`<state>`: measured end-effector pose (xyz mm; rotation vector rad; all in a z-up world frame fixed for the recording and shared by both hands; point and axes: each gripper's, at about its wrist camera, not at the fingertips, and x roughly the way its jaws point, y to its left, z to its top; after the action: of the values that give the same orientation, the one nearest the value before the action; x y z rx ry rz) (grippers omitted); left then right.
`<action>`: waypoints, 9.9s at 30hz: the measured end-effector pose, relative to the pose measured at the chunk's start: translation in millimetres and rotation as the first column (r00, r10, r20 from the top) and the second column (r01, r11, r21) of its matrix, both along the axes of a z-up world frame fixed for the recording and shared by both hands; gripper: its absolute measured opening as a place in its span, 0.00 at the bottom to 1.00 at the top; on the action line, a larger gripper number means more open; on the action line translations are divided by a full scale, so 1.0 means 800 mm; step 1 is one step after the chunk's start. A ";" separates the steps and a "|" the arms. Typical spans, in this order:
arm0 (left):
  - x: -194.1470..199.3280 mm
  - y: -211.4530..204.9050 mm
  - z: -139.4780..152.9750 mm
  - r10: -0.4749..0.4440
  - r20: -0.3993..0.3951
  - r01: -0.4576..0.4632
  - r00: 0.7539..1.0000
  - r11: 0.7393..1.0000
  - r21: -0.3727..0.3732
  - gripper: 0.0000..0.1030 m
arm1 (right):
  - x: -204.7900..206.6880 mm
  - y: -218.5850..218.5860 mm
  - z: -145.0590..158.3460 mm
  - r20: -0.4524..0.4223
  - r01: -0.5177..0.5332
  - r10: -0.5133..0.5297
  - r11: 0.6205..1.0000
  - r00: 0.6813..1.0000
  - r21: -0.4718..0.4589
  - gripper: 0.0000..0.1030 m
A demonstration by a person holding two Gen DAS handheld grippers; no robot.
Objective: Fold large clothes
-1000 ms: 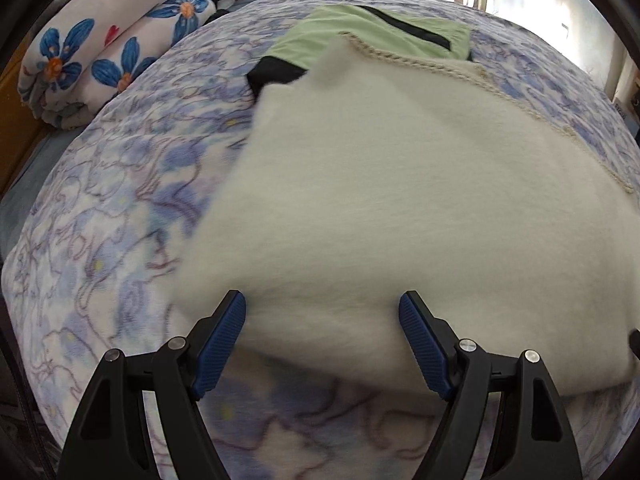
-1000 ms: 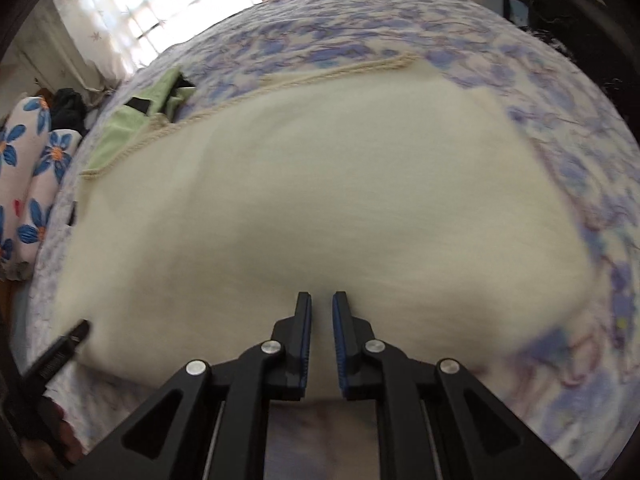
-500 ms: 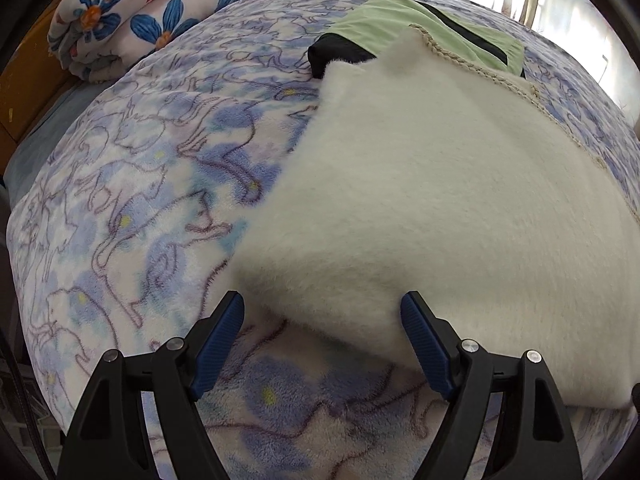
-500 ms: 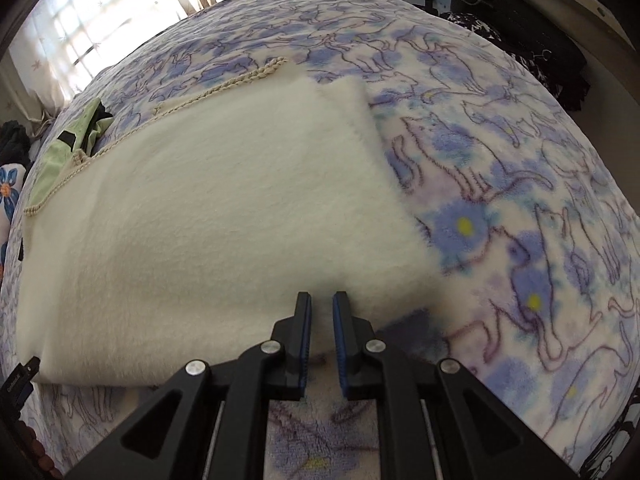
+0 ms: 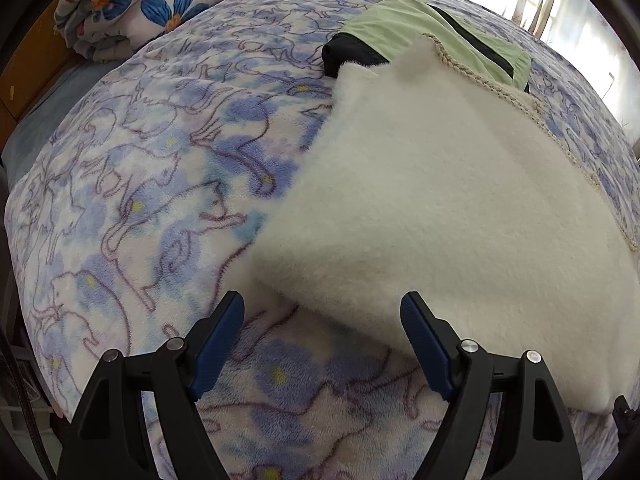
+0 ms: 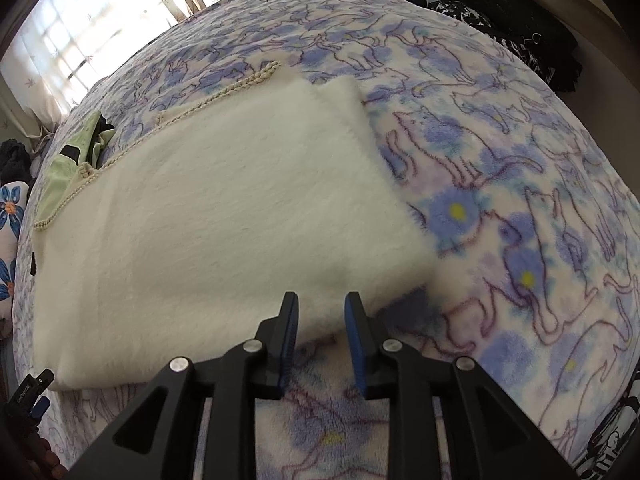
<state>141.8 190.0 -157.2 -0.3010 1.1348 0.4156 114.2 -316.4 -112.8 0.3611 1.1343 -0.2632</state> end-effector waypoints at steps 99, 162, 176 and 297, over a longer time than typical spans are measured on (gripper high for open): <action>0.073 -0.340 0.173 -0.566 0.572 0.663 0.594 0.747 0.050 0.20 | 0.054 0.061 0.028 0.271 -0.220 0.170 0.961 0.947 0.167 0.04; 0.118 -0.374 0.024 -0.746 0.134 0.754 0.652 0.657 -0.004 0.82 | 0.052 -0.100 -0.024 0.109 -0.202 0.178 0.940 0.978 0.275 0.19; 0.182 -0.334 0.046 -0.663 0.164 0.682 0.731 0.697 -0.221 0.84 | 0.124 -0.143 0.022 0.116 -0.135 0.102 0.937 0.988 0.323 0.40; 0.131 -0.317 0.009 -0.546 -0.099 0.452 0.832 0.771 -0.449 0.91 | 0.060 -0.114 0.027 -0.032 -0.130 0.143 0.958 0.989 0.257 0.75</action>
<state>246.6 -63.9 -150.1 -0.3029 1.4709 -0.2868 162.0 -407.5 -91.4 0.5026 1.2410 -0.0032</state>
